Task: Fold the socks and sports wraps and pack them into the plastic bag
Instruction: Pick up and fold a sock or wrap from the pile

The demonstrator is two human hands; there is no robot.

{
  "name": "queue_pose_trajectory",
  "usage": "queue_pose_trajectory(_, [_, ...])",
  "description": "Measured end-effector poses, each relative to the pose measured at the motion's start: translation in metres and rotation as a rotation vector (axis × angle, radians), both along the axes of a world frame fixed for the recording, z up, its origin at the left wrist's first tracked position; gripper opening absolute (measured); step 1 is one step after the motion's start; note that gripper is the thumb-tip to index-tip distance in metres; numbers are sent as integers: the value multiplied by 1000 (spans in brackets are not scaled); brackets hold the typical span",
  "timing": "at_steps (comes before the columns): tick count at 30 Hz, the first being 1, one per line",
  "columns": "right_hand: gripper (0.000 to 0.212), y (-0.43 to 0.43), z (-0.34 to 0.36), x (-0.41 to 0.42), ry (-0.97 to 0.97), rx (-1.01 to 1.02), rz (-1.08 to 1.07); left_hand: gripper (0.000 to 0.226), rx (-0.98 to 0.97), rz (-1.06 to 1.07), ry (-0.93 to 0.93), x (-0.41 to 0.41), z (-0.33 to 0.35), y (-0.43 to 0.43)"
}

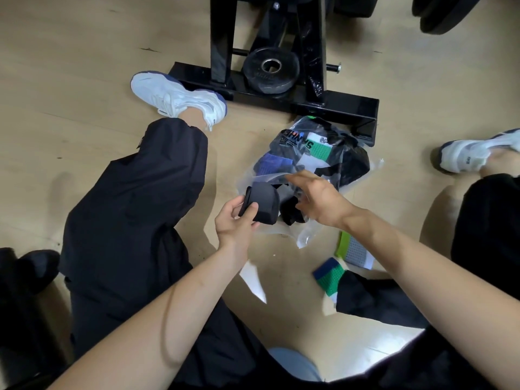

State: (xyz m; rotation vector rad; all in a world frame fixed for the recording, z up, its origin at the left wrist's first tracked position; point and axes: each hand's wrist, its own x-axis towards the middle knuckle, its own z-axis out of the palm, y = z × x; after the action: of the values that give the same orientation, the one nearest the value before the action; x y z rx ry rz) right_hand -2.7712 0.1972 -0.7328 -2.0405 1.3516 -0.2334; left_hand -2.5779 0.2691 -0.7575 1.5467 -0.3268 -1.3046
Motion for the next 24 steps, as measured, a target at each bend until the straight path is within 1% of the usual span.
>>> queue_pose_trajectory(3, [69,2,11,1,-133,-44,-53,33,-40,-77,-15,-4,0,-1])
queue_pose_trajectory(5, [68,1,18,2,-177,-114,-36,29,-79,-127,-68,-10,-5,-2])
queue_pose_trajectory(7, [67,-1,23,0,-178,-175,-2,32,-123,-187,-256,-16,-12,-4])
queue_pose_trajectory(9, [68,-3,26,-3,-167,-207,14,39,-186,-275,-521,-19,-18,-7])
queue_pose_trajectory(12, [73,-6,27,-7,-132,-210,6,44,-367,-361,-839,-18,-21,-8])
queue_pose_trajectory(14, [78,-7,27,-9,-111,-177,-3,44,-489,-397,-932,-20,-18,-7])
queue_pose_trajectory(17, [82,-5,24,-8,-102,-142,12,43,-613,-509,-939,-23,-18,-7])
queue_pose_trajectory(19, [82,-4,24,-6,-109,-133,35,42,-574,-552,-1022,-21,-22,-9])
queue_pose_trajectory(21, [82,-3,25,-5,-109,-128,44,41,-425,-476,-1084,-12,-26,-19])
queue_pose_trajectory(24, [83,0,26,-10,-87,-125,40,38,-213,-358,-1059,15,-32,-38])
